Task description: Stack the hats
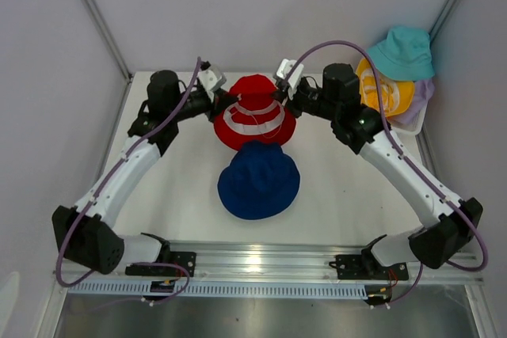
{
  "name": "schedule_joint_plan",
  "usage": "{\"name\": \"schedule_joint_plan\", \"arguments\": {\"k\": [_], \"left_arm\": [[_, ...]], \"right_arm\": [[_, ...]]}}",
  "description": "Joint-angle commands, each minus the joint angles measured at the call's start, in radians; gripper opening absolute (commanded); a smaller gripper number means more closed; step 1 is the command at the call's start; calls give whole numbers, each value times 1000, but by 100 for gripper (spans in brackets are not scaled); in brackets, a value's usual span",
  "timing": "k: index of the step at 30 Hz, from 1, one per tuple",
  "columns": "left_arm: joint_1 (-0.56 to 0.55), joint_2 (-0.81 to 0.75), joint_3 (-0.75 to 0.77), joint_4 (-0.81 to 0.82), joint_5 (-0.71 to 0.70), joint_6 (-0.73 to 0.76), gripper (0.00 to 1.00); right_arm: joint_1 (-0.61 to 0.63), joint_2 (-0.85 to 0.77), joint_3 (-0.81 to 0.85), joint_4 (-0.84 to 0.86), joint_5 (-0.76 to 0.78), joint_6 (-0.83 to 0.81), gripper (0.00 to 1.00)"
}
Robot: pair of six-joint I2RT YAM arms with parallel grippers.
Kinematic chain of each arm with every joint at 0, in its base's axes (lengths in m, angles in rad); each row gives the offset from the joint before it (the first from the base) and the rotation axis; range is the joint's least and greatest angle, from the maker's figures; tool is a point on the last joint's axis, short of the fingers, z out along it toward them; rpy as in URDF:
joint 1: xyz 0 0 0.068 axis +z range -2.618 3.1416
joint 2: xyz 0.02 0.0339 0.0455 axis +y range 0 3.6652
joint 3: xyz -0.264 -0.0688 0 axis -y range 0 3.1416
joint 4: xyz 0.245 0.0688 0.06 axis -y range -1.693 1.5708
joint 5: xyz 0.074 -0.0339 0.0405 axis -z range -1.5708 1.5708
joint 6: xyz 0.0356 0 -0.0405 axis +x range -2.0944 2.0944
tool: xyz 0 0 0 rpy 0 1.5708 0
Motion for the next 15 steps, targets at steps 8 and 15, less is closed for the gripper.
{"name": "schedule_joint_plan", "arguments": {"k": [8,15], "left_arm": [[7,-263,-122,-170,196,302,1],[-9,-404,-299,-170,222,338,1]], "right_arm": [[42,-220,-169,42,46,110,0],[80,-323,-322,40,49,176,6]]}}
